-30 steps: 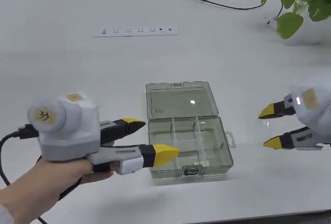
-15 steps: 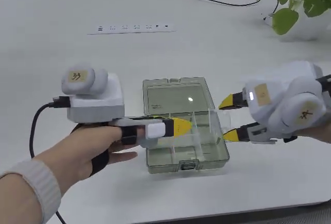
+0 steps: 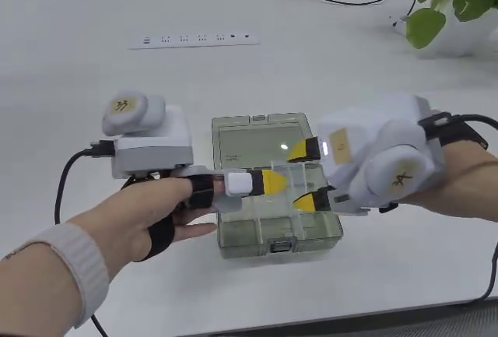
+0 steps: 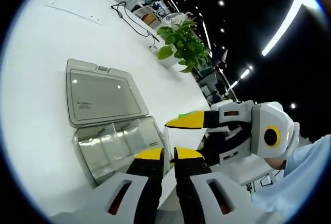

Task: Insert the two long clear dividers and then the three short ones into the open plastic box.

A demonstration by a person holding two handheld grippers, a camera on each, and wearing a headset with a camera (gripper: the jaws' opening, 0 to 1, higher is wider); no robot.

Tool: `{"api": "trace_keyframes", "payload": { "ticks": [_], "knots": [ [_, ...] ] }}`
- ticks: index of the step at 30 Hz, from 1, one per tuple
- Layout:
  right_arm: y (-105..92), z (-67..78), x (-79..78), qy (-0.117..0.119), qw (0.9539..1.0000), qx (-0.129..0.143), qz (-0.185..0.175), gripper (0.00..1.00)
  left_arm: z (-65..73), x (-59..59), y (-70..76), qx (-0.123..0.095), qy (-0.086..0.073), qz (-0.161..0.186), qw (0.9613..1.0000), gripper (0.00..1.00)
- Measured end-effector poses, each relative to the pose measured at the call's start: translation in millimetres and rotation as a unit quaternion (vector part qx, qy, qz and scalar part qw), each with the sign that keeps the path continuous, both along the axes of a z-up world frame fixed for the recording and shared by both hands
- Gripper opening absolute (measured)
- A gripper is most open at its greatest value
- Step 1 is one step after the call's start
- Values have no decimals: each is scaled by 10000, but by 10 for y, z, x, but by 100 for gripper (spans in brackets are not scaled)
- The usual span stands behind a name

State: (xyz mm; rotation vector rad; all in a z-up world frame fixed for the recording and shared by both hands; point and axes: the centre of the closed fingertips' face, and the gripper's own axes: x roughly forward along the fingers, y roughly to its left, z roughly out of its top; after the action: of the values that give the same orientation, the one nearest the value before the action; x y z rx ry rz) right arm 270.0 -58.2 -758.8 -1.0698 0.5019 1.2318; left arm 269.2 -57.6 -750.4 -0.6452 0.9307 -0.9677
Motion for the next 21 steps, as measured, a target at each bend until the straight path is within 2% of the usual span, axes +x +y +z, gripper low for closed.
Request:
{"api": "trace_keyframes", "payload": {
  "ticks": [3, 13, 16, 19, 20, 21],
  "knots": [
    [26, 13, -1, -19, 10000, 1, 37, 32, -3, -16, 7, -50, 52, -2, 10000, 0],
    [58, 57, -40, -38, 9999, 40, 108, 32, 21, -9, 34, -301, 296, 79, 9991, 0],
    [67, 65, -62, -55, 9998, 53, 191, 32, 33, -30, 37, -306, 281, 22, 9991, 0],
    [63, 60, -79, 164, 9998, 59, 135, 34, 32, -58, 40, -328, 262, -39, 9991, 0],
    [53, 61, -67, 267, 9996, 109, -22, 37, 33, -68, 40, -316, 208, -74, 9993, 0],
    [78, 98, -48, 376, 9987, 305, -131, 41, 35, -82, 40, -306, 157, -125, 9993, 0]
  ]
}}
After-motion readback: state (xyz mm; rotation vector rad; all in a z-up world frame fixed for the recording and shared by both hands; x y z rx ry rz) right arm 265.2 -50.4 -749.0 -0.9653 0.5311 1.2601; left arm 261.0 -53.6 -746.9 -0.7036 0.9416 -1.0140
